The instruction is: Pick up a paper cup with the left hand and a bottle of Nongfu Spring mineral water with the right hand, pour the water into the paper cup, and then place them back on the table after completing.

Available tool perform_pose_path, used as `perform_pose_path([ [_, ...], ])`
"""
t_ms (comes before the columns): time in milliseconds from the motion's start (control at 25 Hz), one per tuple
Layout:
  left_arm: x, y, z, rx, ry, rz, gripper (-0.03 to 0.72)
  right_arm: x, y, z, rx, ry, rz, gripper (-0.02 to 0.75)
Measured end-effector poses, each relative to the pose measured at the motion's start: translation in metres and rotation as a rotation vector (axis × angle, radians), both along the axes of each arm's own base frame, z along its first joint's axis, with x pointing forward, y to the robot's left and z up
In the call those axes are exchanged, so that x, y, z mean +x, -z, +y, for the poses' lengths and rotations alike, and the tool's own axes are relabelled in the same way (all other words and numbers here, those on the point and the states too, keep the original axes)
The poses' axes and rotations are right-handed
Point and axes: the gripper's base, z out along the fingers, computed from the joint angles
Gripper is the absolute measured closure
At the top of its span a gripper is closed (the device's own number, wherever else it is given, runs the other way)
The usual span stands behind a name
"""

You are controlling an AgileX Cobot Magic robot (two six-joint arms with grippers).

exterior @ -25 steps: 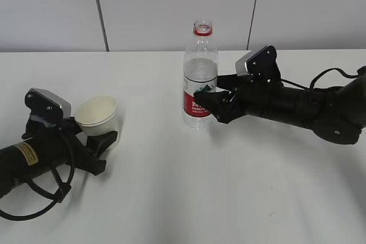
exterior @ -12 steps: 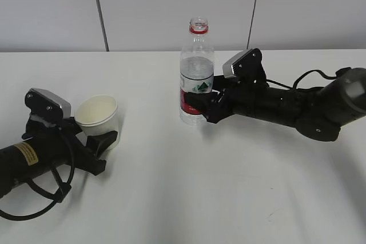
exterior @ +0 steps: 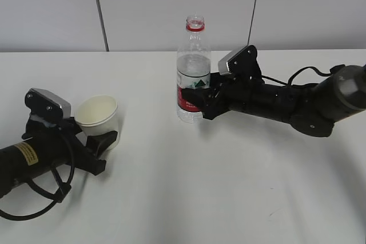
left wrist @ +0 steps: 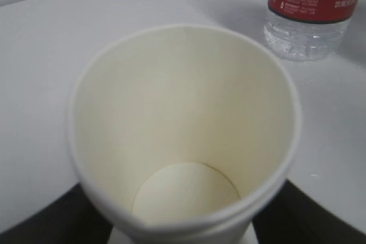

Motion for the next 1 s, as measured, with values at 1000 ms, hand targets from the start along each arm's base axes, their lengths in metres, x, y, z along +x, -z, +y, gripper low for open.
perform_pose_path([
  [1000,-0.004,-0.001,-0.011,0.015,0.157,-0.018,0.258,-0.002,-0.033,0.016,-0.386,-0.18,-0.168,0.322],
])
